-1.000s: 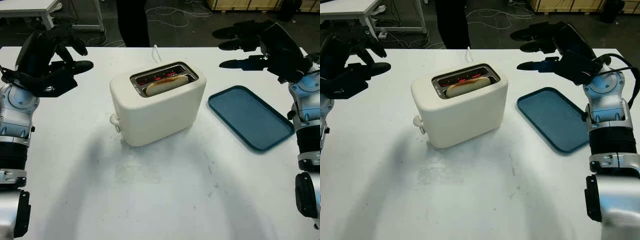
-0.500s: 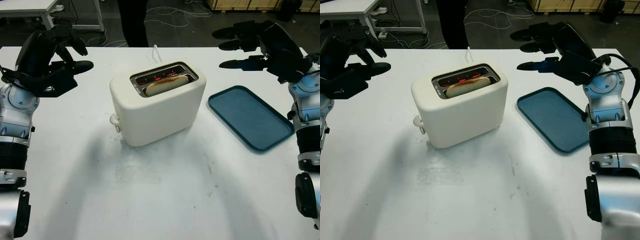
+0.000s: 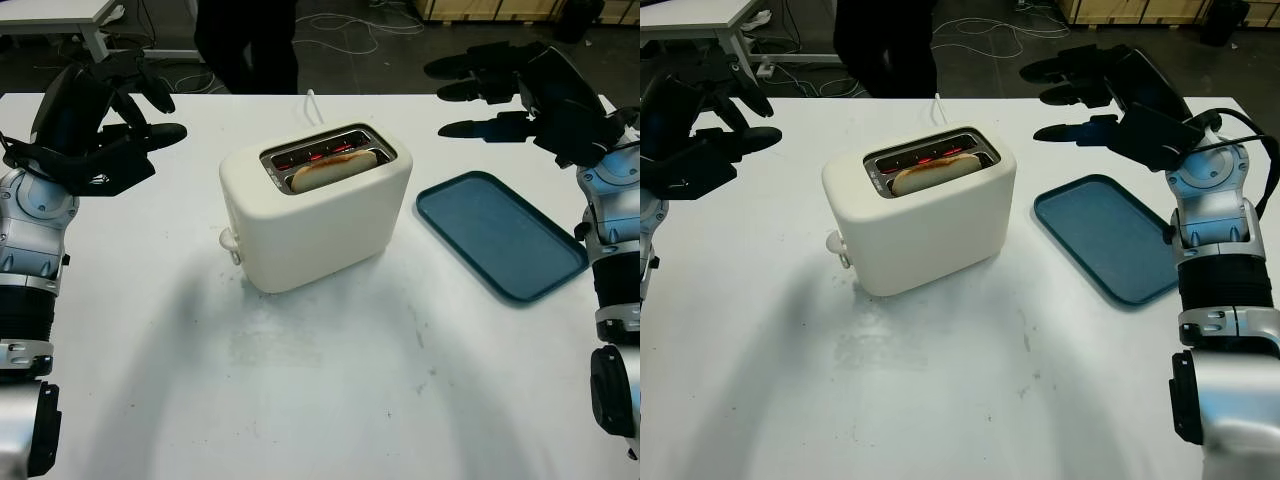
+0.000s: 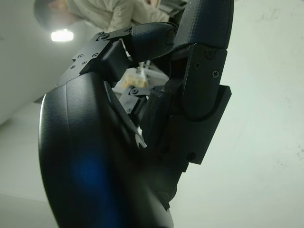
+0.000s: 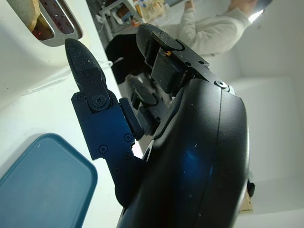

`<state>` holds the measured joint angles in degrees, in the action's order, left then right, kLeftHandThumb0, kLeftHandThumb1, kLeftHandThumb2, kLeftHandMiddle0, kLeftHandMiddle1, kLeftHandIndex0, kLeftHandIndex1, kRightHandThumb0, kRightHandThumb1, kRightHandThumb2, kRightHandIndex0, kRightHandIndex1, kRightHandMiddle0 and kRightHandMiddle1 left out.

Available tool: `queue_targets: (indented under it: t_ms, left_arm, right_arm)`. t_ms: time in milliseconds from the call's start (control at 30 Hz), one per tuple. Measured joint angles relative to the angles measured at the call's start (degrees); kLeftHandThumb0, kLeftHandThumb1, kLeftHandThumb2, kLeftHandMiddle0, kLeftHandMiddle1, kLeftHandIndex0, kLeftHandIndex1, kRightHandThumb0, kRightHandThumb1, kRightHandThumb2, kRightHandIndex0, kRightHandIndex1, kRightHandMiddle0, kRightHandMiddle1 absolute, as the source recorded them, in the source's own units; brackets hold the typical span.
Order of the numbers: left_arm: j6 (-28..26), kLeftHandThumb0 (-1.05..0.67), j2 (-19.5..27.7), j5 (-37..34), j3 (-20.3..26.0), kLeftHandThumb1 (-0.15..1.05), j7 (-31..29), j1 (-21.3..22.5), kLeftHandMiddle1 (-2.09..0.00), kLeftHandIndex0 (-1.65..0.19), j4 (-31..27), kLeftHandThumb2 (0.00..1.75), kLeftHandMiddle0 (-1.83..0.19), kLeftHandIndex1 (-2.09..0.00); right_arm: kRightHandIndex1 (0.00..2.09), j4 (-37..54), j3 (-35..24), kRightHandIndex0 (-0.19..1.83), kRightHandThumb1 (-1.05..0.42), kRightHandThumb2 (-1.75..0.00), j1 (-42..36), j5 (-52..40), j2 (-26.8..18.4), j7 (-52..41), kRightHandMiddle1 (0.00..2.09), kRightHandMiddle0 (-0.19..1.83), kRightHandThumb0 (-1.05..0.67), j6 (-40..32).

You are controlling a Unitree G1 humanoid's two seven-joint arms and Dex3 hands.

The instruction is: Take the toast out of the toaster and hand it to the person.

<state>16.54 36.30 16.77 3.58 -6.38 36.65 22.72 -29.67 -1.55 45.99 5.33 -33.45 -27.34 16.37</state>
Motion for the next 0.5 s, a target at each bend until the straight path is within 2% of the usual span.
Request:
queue_targets:
  t_ms: [500]
  left_arm:
    - [-0.1,-1.05,0.0,-0.1,0.0,0.92,0.0,0.0,-1.43,-0.57,-0.1,0.19,-0.70,-1.45]
  right_arm:
    - [0.00,0.1,0.1,0.87,-0.75,0.00,0.0,-0.1,0.0,-0.1,0.00,0.80,-0.51,0.0]
